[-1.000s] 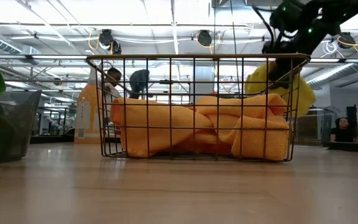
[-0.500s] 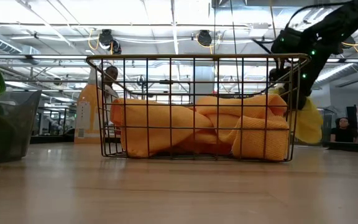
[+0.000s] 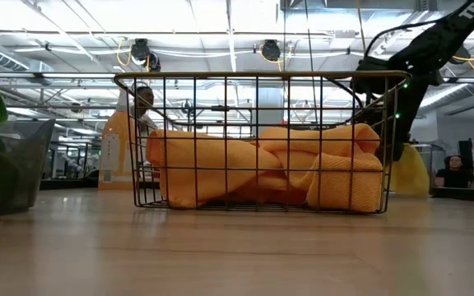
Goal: Sort microfiber towel by color & place in baskets
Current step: Put the right yellow microfiber towel into the transparent bin
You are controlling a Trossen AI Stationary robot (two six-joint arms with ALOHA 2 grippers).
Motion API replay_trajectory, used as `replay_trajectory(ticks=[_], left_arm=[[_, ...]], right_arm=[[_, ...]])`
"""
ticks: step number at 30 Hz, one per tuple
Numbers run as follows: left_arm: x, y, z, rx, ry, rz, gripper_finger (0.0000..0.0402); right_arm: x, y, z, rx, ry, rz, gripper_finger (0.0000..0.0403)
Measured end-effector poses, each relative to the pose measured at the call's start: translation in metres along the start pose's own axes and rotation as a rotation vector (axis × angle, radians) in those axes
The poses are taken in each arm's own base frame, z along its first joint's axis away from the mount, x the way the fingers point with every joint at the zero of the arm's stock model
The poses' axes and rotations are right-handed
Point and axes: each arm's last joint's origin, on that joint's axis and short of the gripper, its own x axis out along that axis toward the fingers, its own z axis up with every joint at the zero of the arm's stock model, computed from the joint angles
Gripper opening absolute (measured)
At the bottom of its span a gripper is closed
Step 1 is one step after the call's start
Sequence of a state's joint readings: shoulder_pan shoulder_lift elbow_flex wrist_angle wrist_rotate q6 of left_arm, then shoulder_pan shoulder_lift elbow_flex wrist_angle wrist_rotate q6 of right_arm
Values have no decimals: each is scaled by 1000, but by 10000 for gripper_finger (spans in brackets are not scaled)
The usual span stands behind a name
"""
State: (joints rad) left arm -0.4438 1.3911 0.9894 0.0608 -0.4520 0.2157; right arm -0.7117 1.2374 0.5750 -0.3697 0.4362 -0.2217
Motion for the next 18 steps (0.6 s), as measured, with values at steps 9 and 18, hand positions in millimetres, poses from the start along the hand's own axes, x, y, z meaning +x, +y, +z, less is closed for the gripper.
replay_trajectory(ticks=[9, 18], left_arm=[[0, 0, 0, -24, -1, -4, 244], [0, 0, 0, -26, -1, -5, 244]], right_arm=[[-4, -3, 4, 24, -43, -16, 136], [-22, -14, 13, 38, -25, -13, 219]])
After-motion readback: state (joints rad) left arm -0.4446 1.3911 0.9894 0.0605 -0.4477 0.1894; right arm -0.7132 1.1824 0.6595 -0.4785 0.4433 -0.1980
